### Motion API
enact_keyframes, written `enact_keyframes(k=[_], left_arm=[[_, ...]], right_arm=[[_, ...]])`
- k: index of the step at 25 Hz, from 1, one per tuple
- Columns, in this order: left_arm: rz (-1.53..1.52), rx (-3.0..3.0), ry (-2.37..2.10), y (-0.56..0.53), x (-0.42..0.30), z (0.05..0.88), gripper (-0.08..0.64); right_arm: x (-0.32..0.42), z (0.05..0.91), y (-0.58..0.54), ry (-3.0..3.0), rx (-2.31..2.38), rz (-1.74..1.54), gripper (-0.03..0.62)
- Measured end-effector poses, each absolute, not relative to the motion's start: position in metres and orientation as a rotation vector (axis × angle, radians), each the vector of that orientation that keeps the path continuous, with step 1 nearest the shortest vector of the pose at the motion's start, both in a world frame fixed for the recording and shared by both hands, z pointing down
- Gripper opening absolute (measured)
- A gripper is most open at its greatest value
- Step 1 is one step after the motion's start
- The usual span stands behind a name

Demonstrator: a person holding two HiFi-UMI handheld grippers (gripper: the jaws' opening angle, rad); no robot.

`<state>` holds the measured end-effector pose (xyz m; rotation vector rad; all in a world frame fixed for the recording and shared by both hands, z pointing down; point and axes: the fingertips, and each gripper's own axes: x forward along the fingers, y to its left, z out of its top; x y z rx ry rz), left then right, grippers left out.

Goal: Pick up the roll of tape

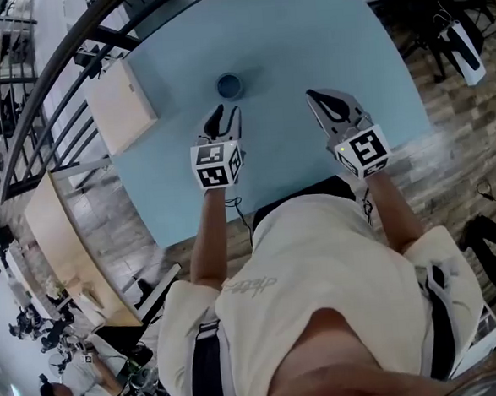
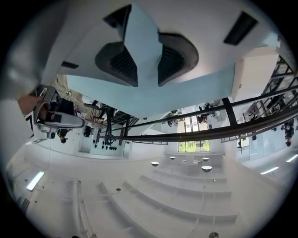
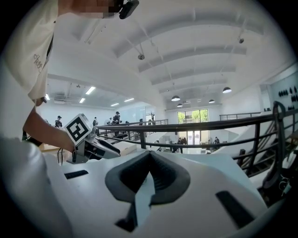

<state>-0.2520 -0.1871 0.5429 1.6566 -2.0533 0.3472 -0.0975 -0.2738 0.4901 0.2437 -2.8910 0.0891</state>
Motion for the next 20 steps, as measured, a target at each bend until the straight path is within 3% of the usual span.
enact_keyframes(k=[20], left_arm=[[0.698,1.614,-1.808,-0.231,-0.285,0.653,0.147]], right_arm=[[-0.108,0.526,-0.301,-2.853,0.224,0.140,0.008]])
